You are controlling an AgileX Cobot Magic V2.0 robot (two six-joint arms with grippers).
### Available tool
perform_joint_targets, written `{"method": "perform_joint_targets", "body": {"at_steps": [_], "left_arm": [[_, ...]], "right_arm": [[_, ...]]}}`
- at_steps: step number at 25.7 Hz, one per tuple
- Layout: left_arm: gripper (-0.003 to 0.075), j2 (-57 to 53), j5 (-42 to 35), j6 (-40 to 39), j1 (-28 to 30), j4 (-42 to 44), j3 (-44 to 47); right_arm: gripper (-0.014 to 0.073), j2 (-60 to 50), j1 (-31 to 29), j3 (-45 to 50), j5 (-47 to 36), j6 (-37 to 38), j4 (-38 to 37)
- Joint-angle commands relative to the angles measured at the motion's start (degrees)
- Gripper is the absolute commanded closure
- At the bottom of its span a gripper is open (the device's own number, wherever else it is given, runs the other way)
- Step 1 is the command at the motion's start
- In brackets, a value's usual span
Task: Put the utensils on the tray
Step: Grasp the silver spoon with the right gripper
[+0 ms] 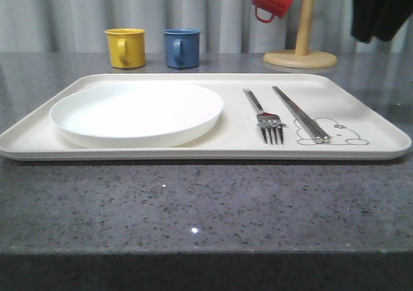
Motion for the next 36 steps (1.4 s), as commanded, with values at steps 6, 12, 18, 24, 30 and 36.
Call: {"method": "perform_joint_targets", "body": {"at_steps": [6,12,18,24,30,36], "left_arm": [[0.0351,-0.1,-3.4,-0.6,-0.3,0.4,-1.6],[0.0351,-0.1,-3.4,-0.6,-0.3,0.4,-1.6],[0.0351,-0.1,-3.4,-0.6,-0.3,0.4,-1.6],[0.0351,-0.1,-3.4,-0.6,-0.3,0.4,-1.6],[0.0351,-0.1,-3.4,-0.6,-0.3,0.4,-1.6],[0.0351,-0.1,-3.4,-0.6,-0.3,0.4,-1.6]], "right_arm": [[0.0319,-1.5,-12.0,-1.6,2.8,-6.8,-2.6],[0.0319,-0.5,-18.2,-1.6,2.3,-8.7,-2.6],[0.0319,1.4,-22.1,-1.6,2.2,-9.3,-2.6],[0.0319,4.1,-23.5,-1.6,2.5,-10.3,-2.6],[0.0319,6.6,-23.5,-1.6,1.6,-10.6,-2.4],[0.0319,8.8,-23.5,-1.6,0.8,-10.6,-1.2]]}}
